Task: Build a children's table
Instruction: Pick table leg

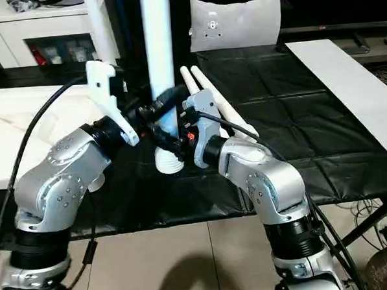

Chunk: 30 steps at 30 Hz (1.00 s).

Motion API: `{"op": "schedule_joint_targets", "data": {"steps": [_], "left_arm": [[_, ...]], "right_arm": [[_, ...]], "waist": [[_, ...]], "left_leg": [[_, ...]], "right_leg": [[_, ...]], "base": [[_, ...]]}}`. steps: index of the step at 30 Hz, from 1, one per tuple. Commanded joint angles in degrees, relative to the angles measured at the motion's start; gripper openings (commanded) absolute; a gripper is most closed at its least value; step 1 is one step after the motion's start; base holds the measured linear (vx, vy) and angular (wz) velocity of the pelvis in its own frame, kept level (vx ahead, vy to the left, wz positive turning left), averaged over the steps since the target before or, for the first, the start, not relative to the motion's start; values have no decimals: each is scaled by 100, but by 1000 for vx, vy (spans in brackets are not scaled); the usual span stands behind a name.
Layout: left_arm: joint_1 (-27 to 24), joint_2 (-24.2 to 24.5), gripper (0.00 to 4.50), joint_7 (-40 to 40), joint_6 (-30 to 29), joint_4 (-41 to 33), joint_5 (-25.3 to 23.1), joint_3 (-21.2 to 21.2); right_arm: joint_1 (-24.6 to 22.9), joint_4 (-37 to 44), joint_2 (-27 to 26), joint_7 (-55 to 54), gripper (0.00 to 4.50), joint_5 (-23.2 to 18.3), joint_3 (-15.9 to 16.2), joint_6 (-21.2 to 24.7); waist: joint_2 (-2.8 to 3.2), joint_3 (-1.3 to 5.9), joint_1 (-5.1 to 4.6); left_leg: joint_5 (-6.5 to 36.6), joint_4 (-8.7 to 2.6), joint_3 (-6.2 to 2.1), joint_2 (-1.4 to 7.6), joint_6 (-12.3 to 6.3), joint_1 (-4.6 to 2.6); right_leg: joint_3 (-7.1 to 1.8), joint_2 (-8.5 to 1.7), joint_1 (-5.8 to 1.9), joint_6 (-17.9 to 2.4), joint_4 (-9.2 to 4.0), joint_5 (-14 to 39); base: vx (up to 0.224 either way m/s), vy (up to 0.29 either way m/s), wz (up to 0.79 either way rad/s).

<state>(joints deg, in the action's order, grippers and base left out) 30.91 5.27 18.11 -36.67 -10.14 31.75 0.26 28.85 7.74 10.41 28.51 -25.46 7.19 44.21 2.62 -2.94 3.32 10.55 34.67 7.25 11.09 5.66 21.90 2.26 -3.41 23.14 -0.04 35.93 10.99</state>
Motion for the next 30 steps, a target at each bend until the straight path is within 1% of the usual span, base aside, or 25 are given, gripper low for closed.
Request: {"op": "schedule_joint_targets", "data": {"steps": [1, 3, 4, 5, 7, 8, 9, 10, 11, 13, 14, 15, 16, 17, 21, 24, 25, 26, 29, 30], "left_arm": [[146, 11, 191, -184, -59, 47, 62, 296], [210, -19, 191, -172, -153, 118, 142, 405], [238, -19, 190, -153, -196, 153, 188, 446], [287, 18, 190, -107, -266, 232, 288, 503], [311, 48, 190, -47, -299, 274, 348, 523], [348, 75, 190, 6, -360, 331, 483, 590], [348, 75, 190, 6, -360, 331, 483, 590], [405, 76, 190, 115, -469, 431, 740, 725], [438, 62, 190, 157, -516, 487, 882, 824], [493, 48, 190, 224, -585, 575, 1047, 937], [507, 48, 190, 242, -608, 595, 1081, 958], [543, 70, 190, 296, -633, 653, 1115, 988], [543, 70, 190, 296, -633, 653, 1115, 988], [571, 98, 190, 357, -659, 700, 1136, 990], [636, 318, 190, 687, -741, 739, 1137, 808], [665, 420, 186, 853, -740, 709, 1058, 647], [672, 461, 186, 923, -730, 682, 1005, 550], [683, 503, 185, 1008, -712, 647, 938, 430], [705, 557, 185, 1090, -699, 612, 865, 298], [716, 563, 185, 1116, -681, 598, 836, 249]], "right_arm": [[68, 3, 39, 5, 190, 19, -7, -74], [97, -41, -4, -19, 190, -79, -102, 10], [115, -51, -20, -30, 225, -130, -156, 51], [154, -56, -50, -35, 260, -278, -300, 161], [173, -41, -37, -5, 262, -346, -360, 208], [202, -17, -10, 64, 275, -458, -460, 301], [202, -17, -10, 64, 275, -458, -460, 301], [239, 0, 73, 176, 291, -579, -572, 420], [260, 19, 143, 254, 301, -686, -640, 553], [294, 34, 248, 374, 307, -852, -729, 742], [301, 40, 271, 395, 322, -898, -749, 784], [329, 58, 353, 477, 322, -1062, -824, 943], [329, 58, 353, 477, 336, -1062, -824, 943], [352, 67, 436, 556, 347, -1155, -867, 1046], [446, 14, 811, 807, 377, -1134, -802, 1231], [505, -44, 969, 907, 379, -1101, -713, 1305], [528, -67, 1011, 951, 379, -1063, -628, 1305], [562, -102, 1023, 970, 379, -1030, -534, 1313], [607, -157, 993, 960, 379, -1034, -458, 1357], [621, -192, 973, 963, 379, -1033, -426, 1378]], "waist": [[-14, 389, 3], [-19, 386, -1], [-3, 389, -3], [-14, 391, -2], [-9, 391, 3], [-8, 393, 1], [-7, 397, 2], [-4, 397, 3], [3, 405, 11], [4, 402, 11], [-1, 404, 22], [3, 402, 26], [-1, 403, 25], [-12, 403, 30], [-8, 405, 43], [-16, 406, 40], [-16, 410, 41], [-26, 409, 39], [-26, 406, 28], [-44, 407, 28]], "left_leg": [[803, -359, 105, 18, 173, -12], [806, -359, 107, 16, 155, -14], [795, -358, 107, 15, 153, -19], [777, -360, 101, 15, 154, -19], [779, -359, 103, 10, 138, -21], [774, -358, 100, 11, 134, -22], [751, -357, 99, 12, 134, -26], [738, -353, 102, 10, 123, -26], [689, -348, 101, 6, 125, -26], [660, -343, 105, 1, 115, -27], [670, -338, 111, 3, 97, -30], [650, -342, 109, 1, 89, -22], [659, -340, 111, -2, 71, -27], [647, -344, 109, 7, 63, -23], [610, -344, 106, 10, 75, -28], [581, -335, 114, 13, 61, -18], [568, -335, 110, 15, 59, -20], [572, -337, 106, 19, 53, -23], [582, -335, 116, 19, 48, -26], [564, -335, 117, 19, 52, -19]], "right_leg": [[-187, -251, -348, -866, -459, 989], [-186, -249, -347, -864, -460, 984], [-186, -248, -342, -864, -461, 985], [-184, -247, -348, -869, -454, 952], [-183, -244, -350, -878, -453, 924], [-181, -241, -351, -879, -448, 899], [-181, -241, -355, -888, -445, 864], [-180, -239, -358, -904, -446, 818], [-180, -240, -363, -944, -432, 743], [-178, -231, -372, -986, -430, 661], [-179, -238, -370, -1008, -438, 663], [-175, -242, -378, -1005, -436, 685], [-175, -237, -379, -1001, -445, 707], [-176, -242, -381, -1002, -442, 718], [-172, -245, -386, -989, -438, 764], [-177, -255, -385, -1025, -435, 748], [-172, -255, -388, -1033, -431, 730], [-168, -251, -388, -1034, -430, 732], [-174, -258, -378, -1073, -433, 775], [-175, -257, -387, -1076, -430, 751]], "base": [[0, 0, 0], [0, 0, 0], [0, 0, 0], [0, 0, 0], [0, 0, 0], [0, 0, 0], [0, 0, 0], [0, 0, 0], [0, 0, 0], [0, 0, 0], [0, 0, 0], [0, 0, 0], [0, 0, 0], [0, 0, 0], [0, 0, 0], [0, 0, 0], [0, 0, 0], [0, 0, 0], [0, 0, 0], [0, 0, 0]]}}
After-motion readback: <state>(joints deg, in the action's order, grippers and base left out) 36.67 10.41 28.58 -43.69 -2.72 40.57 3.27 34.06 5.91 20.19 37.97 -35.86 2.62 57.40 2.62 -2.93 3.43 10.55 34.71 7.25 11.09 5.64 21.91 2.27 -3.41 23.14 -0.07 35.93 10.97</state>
